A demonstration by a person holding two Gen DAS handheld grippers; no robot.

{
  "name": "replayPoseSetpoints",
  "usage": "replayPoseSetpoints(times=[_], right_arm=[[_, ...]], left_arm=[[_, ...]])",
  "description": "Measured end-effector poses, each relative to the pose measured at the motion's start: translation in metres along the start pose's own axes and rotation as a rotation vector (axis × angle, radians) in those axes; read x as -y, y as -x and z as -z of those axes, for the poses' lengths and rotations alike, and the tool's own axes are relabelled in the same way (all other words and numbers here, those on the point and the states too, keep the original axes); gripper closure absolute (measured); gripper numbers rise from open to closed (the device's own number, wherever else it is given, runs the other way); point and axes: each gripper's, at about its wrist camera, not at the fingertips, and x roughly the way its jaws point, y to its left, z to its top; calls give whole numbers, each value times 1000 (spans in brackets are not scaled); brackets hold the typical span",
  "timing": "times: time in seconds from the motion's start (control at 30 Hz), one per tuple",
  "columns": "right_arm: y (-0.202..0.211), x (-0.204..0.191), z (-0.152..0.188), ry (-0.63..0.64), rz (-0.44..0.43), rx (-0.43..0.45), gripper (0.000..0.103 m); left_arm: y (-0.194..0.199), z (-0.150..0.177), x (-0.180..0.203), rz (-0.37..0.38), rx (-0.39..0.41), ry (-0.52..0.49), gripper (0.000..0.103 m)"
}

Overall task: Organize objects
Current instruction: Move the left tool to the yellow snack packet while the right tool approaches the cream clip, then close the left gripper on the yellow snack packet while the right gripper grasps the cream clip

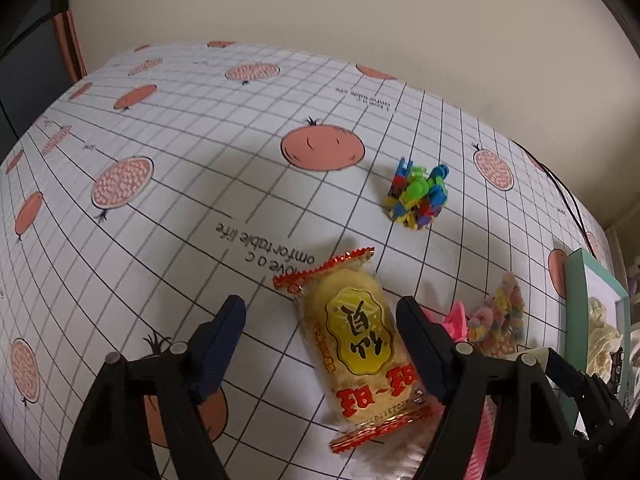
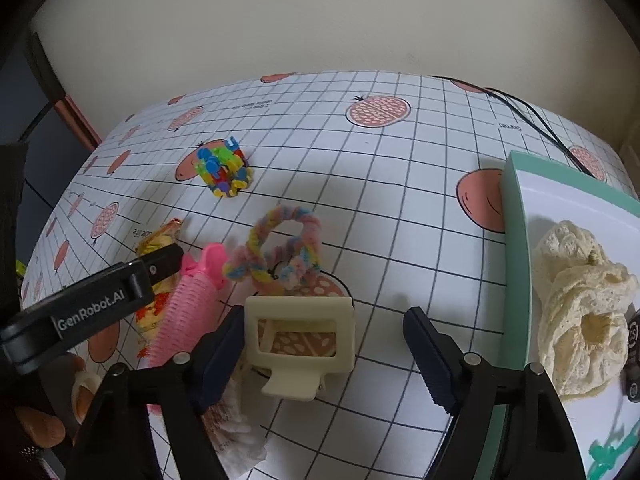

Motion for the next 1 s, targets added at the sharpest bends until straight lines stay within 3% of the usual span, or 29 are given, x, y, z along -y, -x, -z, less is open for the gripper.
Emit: replayPoseSetpoints(times=[0.23,0.43,0.63,0.77,1.0], right_arm=[[1,1,1,11,15,-4,26],[1,3,1,17,24,-4,35],[3,10,0,1,14,-10,47],[4,13,1,-9,-9,-6,47],[5,13,2,-12,-29,-16,47]], left_arm=[[-1,3,-5,-26,-21,2,29],[-1,4,-5,-46,-24,-7,34],[0,3,-9,-65,-20,-6,49],[0,2,-13,-72,-22,-6,58],[1,1,-19,-54,-14,12,61]])
